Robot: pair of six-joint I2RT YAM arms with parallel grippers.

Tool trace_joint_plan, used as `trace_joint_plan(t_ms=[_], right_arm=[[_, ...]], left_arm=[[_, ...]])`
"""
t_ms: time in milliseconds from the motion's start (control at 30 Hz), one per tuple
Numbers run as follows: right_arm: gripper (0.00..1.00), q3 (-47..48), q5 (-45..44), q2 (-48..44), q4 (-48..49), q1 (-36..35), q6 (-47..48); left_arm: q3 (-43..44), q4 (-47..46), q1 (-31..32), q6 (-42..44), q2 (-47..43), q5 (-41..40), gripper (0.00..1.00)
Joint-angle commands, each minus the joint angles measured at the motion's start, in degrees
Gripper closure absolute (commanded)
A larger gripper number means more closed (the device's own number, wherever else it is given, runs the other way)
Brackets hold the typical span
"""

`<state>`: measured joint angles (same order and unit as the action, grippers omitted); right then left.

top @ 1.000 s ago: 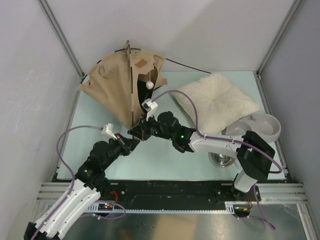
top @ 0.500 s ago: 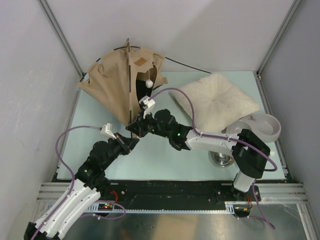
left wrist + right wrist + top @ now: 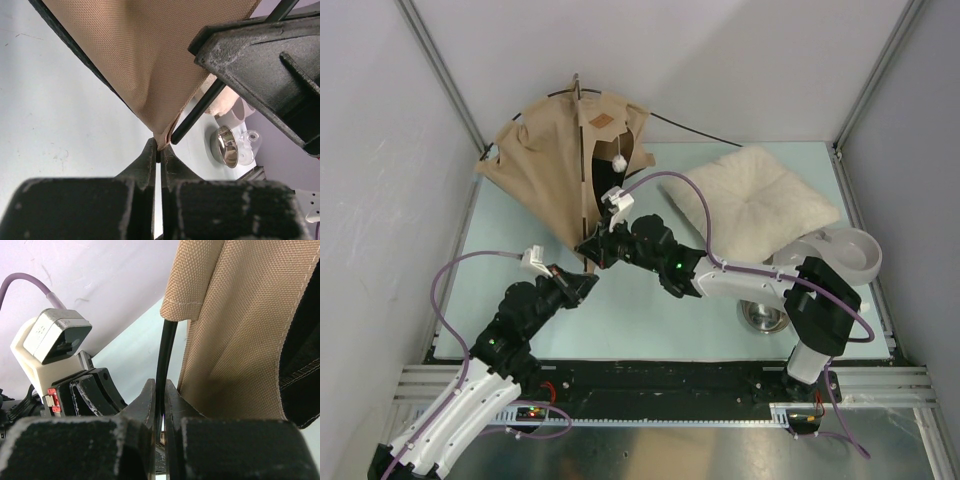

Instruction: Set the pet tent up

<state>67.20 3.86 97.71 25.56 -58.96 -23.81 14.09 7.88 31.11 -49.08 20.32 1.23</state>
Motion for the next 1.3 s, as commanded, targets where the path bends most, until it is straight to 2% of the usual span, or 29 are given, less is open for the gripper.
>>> trace_joint_plan(t_ms=[0,400,1267], right_arm=[[1.0,7.2,-12.4,-1.8,17.9,4.3,2.8],[1.0,7.4,-13.4,-0.3,20.6,4.1,0.9],[1.0,4.5,-13.1,-4.6,16.1,5.0,-0.5]], left_arm=[[-1.3,13.1,1.9,0.3,1.4,8.6,1.0],[-1.1,13.2,1.9,0.4,1.8,8.5,1.0],[-0.7,13.6,1.9,0.7,2.5,7.6,1.0]])
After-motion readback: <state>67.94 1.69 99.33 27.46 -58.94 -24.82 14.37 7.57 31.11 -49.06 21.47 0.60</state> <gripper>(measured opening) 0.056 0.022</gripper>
